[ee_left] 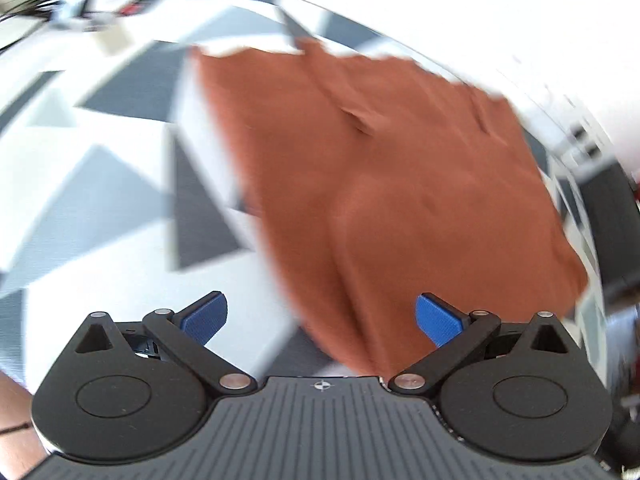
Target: Fold clothes
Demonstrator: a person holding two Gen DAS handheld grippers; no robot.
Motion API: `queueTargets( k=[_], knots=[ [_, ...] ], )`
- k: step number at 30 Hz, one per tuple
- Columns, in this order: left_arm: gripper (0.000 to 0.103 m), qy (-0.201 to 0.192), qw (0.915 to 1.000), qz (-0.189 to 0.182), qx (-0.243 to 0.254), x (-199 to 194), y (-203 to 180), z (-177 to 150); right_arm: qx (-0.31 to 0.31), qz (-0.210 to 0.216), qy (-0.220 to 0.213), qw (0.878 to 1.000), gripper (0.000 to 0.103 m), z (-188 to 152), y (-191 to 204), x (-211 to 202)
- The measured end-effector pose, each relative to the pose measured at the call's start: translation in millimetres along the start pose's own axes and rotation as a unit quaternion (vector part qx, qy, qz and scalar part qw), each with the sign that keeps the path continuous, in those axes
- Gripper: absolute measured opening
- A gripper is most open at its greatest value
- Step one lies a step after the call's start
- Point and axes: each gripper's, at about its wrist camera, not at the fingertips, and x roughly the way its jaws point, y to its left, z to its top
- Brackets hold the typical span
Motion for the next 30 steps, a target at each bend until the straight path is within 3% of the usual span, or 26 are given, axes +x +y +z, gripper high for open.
queueTargets(
  k=[3, 5, 7, 8, 9, 12, 15, 21, 25, 27, 29, 30],
  knots=[
    [0.102, -0.001, 0.9998, 0.006, -0.02, -1, 31, 8, -0.005, 0.024, 0.016, 1.0, 0.054, -8, 20, 3],
    [0.102, 0.002, 0.9997, 0.007, -0.025, -1, 44, 9, -0.021, 0.006, 0.008, 1.0, 0.054, -11, 33, 5],
    [0.102, 0.004, 0.9996, 0.007, -0.027, 0, 56, 7, -0.042, -0.014, -0.01, 0.999, 0.042, -17, 42, 6],
    [0.102, 0.004, 0.9996, 0.006, -0.028, 1, 59, 7, -0.048, -0.023, -0.019, 0.998, 0.026, -20, 43, 6],
    [0.102, 0.004, 0.9996, 0.004, -0.028, 1, 62, 7, -0.05, -0.025, -0.026, 0.998, 0.019, -21, 41, 6],
    [0.102, 0.002, 0.9996, -0.007, -0.028, -4, 69, 9, -0.045, -0.027, -0.044, 0.998, 0.013, -24, 32, 4],
    [0.102, -0.001, 0.9996, -0.022, -0.019, -4, 67, 15, -0.05, -0.065, -0.073, 0.994, 0.011, -21, 18, 3],
    [0.102, 0.012, 0.9986, -0.045, 0.023, 6, 46, 23, 0.01, -0.147, -0.111, 0.983, 0.011, -2, -32, -13],
    [0.102, 0.021, 0.9971, -0.06, 0.042, 16, 35, 27, 0.094, -0.133, -0.11, 0.981, 0.028, -2, -59, -35],
    [0.102, 0.023, 0.9969, -0.065, 0.037, 21, 34, 30, 0.127, -0.111, -0.106, 0.98, 0.03, -13, -66, -43],
    [0.092, 0.018, 0.998, -0.058, 0.016, 27, 38, 35, 0.152, -0.085, -0.098, 0.98, 0.03, -28, -69, -47],
    [0.08, 0.015, 0.9985, -0.053, 0.004, 30, 40, 38, 0.165, -0.072, -0.094, 0.979, 0.03, -36, -71, -49]
  ],
)
